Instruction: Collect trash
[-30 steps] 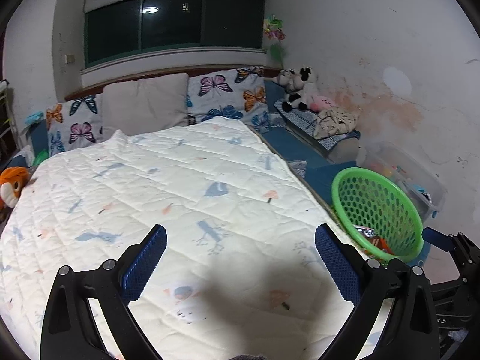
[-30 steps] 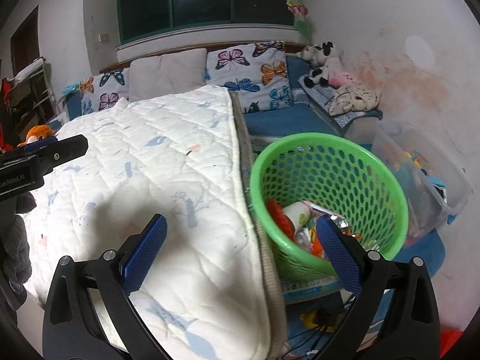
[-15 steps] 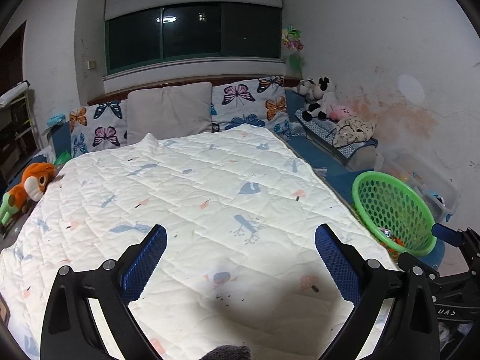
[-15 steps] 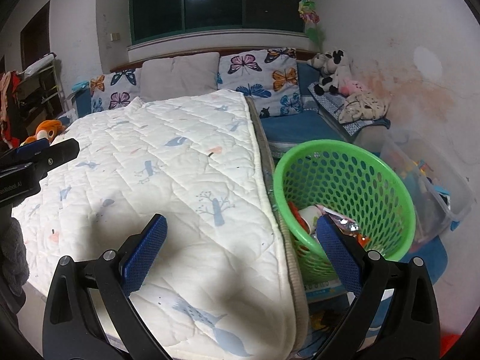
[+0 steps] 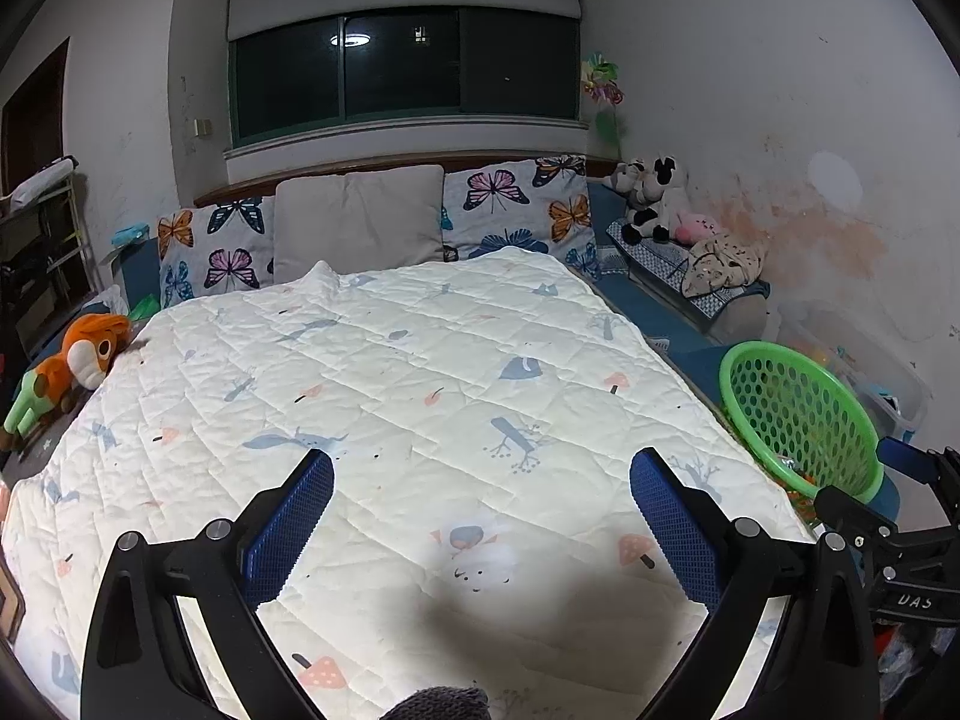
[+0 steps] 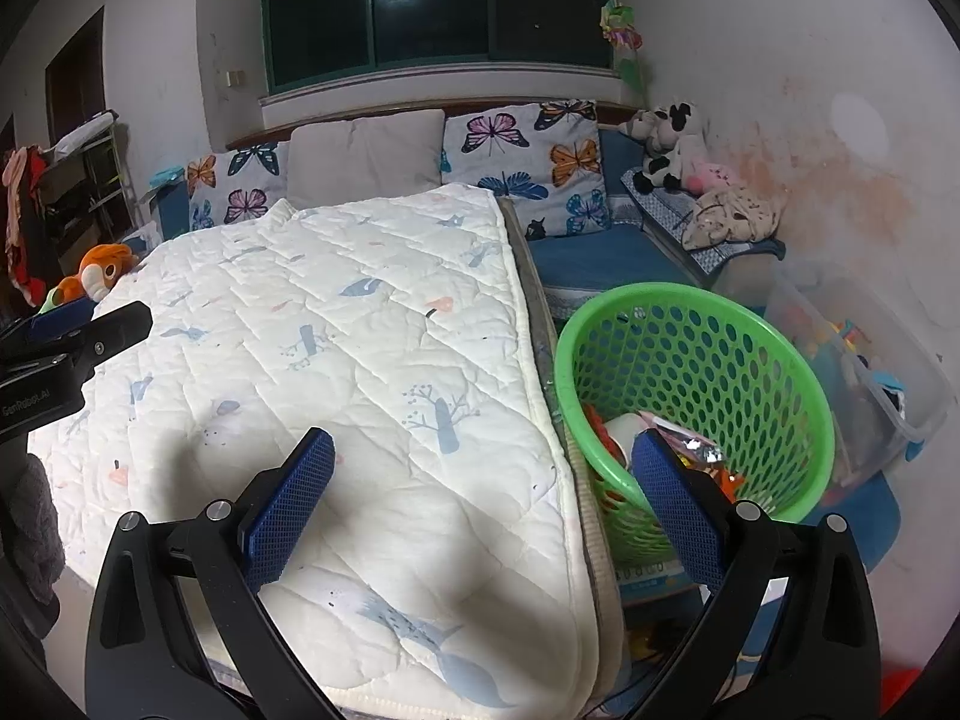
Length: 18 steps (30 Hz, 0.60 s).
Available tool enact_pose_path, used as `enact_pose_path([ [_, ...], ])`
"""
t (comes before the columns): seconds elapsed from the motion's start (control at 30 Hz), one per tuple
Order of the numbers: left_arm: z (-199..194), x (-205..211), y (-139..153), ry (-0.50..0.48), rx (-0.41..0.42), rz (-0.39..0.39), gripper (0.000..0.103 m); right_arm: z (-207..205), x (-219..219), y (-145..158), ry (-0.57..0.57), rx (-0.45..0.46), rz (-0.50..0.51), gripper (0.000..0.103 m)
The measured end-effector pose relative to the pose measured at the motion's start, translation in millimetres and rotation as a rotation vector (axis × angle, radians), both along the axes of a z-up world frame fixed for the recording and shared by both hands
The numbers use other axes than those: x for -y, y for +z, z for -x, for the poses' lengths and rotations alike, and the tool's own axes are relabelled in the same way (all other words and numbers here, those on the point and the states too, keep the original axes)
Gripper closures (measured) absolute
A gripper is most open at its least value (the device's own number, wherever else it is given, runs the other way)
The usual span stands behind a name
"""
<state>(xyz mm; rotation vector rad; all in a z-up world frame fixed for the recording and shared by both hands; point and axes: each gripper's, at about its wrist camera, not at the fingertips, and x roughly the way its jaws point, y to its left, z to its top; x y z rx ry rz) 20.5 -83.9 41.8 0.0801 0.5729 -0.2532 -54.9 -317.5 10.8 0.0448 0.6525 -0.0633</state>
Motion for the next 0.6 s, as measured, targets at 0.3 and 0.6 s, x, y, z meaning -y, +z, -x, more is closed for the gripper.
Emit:
enact_pose_path([
  [0.3,4.2,-3.0,-2.8,0.008,-0.004,0.004,0.007,2.2,-3.0,3.1,0.011,0.006,-0.003,0.004],
  [0.6,9.8,-10.4,-6.9,0.026,-0.006,0.002,0.007,-0.5,-8.4,2.7,0.035,0.005,0.0,0.004],
])
